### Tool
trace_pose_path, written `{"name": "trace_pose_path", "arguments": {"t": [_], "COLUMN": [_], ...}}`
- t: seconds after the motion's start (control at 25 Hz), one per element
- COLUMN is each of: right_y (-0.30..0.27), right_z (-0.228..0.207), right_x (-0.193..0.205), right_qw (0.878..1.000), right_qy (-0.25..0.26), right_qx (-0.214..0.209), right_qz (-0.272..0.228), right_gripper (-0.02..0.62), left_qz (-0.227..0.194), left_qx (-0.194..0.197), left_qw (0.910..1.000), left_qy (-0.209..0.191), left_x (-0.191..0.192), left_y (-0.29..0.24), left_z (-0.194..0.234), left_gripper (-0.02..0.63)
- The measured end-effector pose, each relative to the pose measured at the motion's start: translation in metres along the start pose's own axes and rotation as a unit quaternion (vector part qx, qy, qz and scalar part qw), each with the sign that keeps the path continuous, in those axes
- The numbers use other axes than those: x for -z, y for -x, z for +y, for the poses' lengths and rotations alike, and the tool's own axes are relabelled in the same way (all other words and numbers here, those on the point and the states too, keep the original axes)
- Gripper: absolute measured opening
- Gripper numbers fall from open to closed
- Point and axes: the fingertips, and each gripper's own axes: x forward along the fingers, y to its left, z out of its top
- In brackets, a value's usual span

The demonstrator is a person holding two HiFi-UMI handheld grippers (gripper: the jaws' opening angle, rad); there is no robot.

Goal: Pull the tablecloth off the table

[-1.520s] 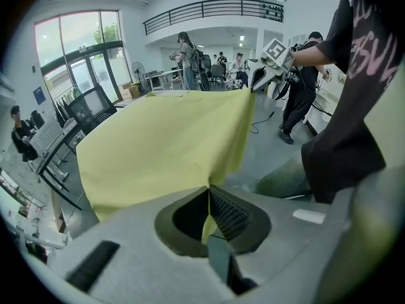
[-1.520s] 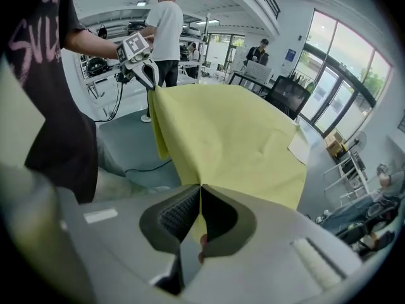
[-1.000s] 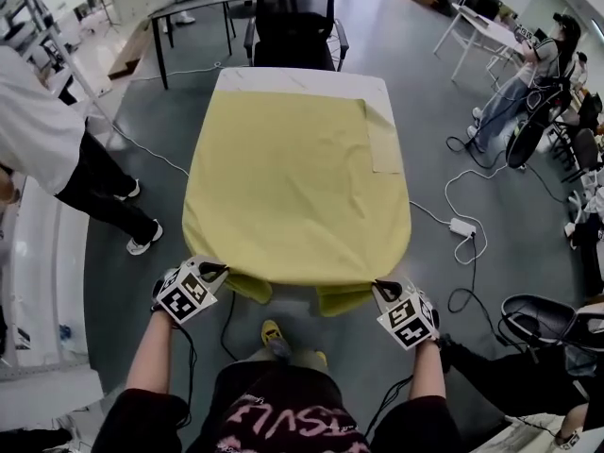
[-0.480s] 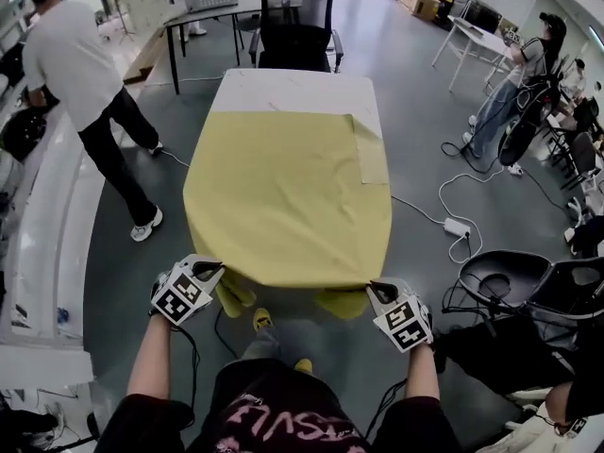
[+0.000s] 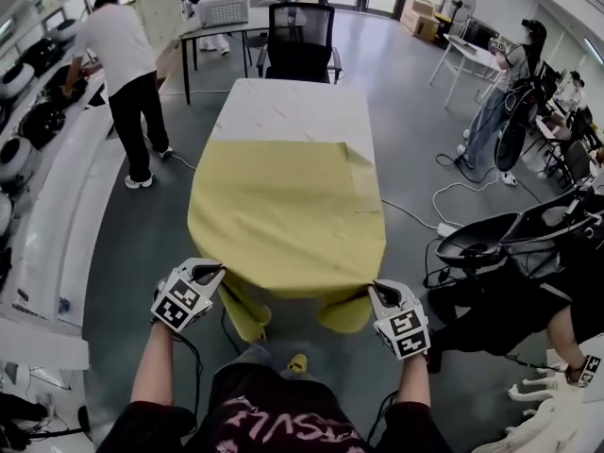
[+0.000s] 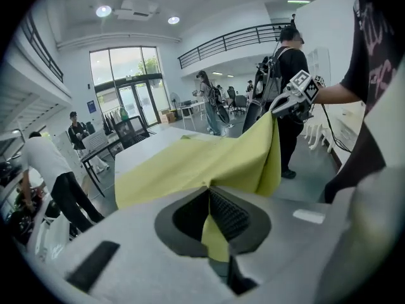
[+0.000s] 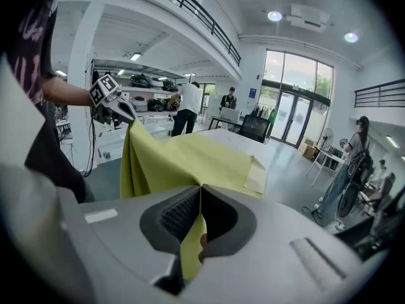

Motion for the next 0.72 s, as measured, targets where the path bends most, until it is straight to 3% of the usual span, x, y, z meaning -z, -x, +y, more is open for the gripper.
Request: {"name": "trace_pose_path", "arguments": {"t": [0.28,0.72], "right_y": [0.035,0.064], "right_z": [0.003,-0.001], "right_x": [-0.046,-0.133], "right_qw": [0.994,0.971], "right_qy": [-0.044,-0.069], "right_qx": [0.048,0.136], "right_qz": [-0.083,-0.186], "right_gripper": [0.017,0.017], "left_qz": [-0.093,-0.233], "left_qx": [-0.036,-0.066], "left_qw": [0.9942,0.9672], "left_qy": [0.038,0.076], "left_x": [-0.042,-0.093], "left_y": [0.052,0.104], "left_z": [0.014,0.07], "left_gripper": [0.011,0.011]}}
